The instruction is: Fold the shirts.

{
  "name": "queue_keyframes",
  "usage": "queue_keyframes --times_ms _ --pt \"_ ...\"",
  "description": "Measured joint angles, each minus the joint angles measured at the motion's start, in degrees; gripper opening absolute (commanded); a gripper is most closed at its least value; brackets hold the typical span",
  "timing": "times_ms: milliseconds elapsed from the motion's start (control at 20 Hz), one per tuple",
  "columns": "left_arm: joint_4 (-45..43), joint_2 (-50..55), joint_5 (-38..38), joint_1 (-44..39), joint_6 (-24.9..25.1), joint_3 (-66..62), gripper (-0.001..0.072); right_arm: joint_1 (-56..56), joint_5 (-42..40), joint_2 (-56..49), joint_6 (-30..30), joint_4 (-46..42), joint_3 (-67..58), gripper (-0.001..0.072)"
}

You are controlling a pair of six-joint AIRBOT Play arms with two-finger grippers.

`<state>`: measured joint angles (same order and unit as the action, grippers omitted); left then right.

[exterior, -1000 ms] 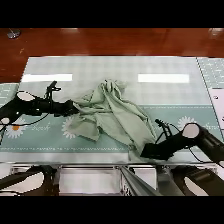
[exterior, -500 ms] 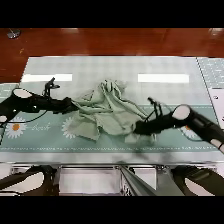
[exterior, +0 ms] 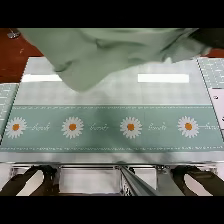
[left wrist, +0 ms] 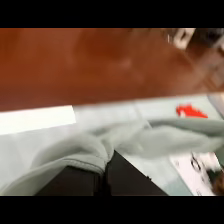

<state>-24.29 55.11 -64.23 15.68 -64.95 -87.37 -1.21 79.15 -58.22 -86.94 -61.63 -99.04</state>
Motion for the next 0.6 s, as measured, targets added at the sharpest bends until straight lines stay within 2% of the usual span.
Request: queue_keyframes --times_ms 150,300,600 --pt "-2.19 -9.05 0.11 5.07 -0.79 -5.97 0.002 0.87 5.77 7.67 0.96 -0.98 -5.05 0.0025" --pt "-10.97 -18.34 0.15 7.65 -3.06 -8.31 0.002 1.22 10.4 15.02 1.31 -1.33 -6.95 0.0025" --pt "-33.2 -27.91 -1.73 -0.61 -9.92 -8.61 0.002 1.4 19.04 24.33 -0.46 -2.6 -3.67 0.0025"
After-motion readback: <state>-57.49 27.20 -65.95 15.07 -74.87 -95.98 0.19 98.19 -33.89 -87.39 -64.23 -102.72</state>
